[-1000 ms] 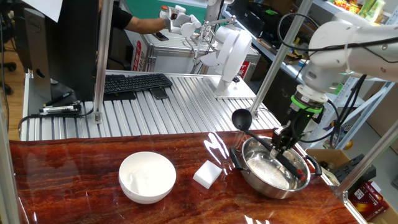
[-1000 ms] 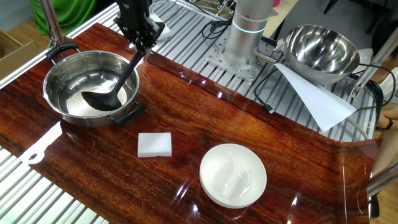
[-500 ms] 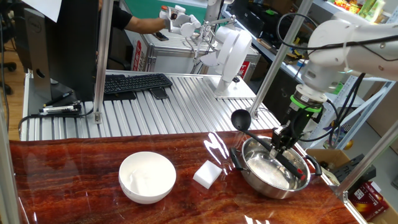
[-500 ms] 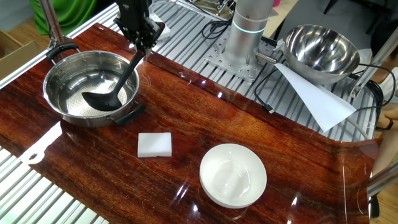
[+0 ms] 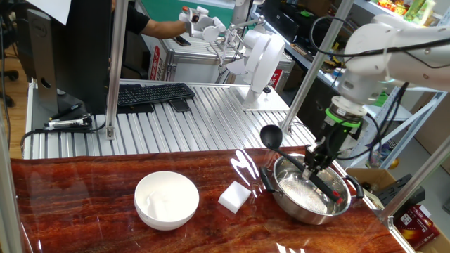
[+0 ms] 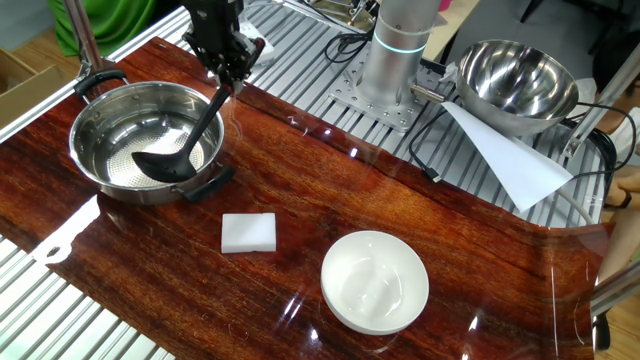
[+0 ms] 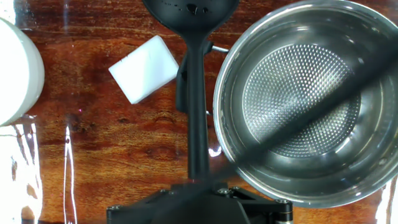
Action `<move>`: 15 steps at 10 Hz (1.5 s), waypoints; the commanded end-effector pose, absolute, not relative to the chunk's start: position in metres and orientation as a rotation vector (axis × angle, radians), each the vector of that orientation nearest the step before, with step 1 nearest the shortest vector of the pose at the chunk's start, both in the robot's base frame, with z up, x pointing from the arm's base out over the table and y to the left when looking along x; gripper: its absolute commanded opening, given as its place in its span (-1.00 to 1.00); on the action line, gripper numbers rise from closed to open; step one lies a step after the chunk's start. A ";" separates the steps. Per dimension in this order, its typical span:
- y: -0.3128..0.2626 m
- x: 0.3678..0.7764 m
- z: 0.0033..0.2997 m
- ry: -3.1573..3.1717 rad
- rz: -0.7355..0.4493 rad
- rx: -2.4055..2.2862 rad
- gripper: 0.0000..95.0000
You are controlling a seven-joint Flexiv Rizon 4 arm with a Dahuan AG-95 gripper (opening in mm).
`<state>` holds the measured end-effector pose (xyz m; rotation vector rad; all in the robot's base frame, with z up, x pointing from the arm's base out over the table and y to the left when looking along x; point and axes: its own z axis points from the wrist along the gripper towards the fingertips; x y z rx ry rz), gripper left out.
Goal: Scoop water with a large spoon from one bowl to another
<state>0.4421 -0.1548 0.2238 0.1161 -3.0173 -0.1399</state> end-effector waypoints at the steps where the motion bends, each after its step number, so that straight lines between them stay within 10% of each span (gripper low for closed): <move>1: -0.155 0.441 0.223 -3.037 -0.135 0.122 -1.00; 15: -0.155 0.441 0.223 -3.021 -0.082 -0.067 -1.00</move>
